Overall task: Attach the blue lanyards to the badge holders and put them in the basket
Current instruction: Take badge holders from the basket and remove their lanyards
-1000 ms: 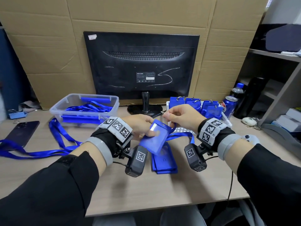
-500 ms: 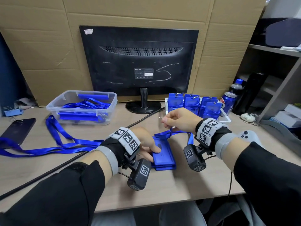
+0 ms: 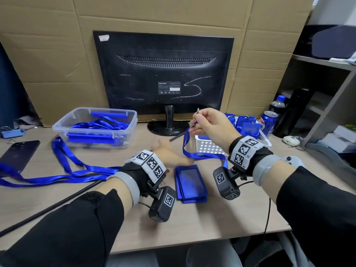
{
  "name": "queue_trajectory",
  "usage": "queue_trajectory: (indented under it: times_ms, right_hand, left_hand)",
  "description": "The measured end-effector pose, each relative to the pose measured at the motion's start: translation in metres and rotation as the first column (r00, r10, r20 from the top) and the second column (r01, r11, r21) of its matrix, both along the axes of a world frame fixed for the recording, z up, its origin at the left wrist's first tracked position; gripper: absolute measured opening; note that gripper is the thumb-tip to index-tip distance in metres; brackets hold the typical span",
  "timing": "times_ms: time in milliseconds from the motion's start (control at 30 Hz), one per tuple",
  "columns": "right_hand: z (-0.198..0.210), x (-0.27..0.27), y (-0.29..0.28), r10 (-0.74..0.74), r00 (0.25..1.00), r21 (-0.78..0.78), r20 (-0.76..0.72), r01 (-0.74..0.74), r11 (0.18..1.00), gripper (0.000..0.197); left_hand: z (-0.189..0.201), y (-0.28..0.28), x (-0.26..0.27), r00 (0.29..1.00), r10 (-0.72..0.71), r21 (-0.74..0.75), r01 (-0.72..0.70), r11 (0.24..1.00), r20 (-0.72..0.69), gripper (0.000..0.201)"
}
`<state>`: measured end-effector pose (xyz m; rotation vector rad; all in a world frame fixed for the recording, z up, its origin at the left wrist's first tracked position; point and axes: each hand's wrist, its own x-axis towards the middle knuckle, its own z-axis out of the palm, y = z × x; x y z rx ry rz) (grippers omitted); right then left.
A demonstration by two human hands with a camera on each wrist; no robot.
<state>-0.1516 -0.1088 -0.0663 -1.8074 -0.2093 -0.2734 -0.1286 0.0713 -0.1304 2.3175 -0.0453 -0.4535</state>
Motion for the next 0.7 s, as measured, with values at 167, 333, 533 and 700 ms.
queue_trajectory:
  times_ms: [167,333,533,700]
  right_hand:
    - [0.022,-0.007,0.021,0.048,0.998,0.225,0.028,-0.053,0.973,0.017]
    - [0.037,-0.002,0.028,-0.065,0.992,0.352,0.110,0.023,0.936,0.007]
    - [0.030,0.011,0.065,-0.068,0.991,0.336,0.113,0.026,0.942,0.012]
    - [0.014,0.031,0.114,-0.026,0.998,0.219,-0.057,0.038,0.975,0.015]
  left_hand:
    - [0.020,0.001,0.009,0.932,0.033,-0.104,0.005,0.995,0.361,0.022]
    - [0.038,0.043,0.028,0.860,0.216,-0.096,-0.194,0.976,0.462,0.029]
    - [0.081,0.148,0.039,0.681,0.419,-0.186,-0.390,0.902,0.601,0.019]
    - [0.094,0.217,0.020,0.603,0.445,-0.212,-0.420,0.883,0.662,0.039]
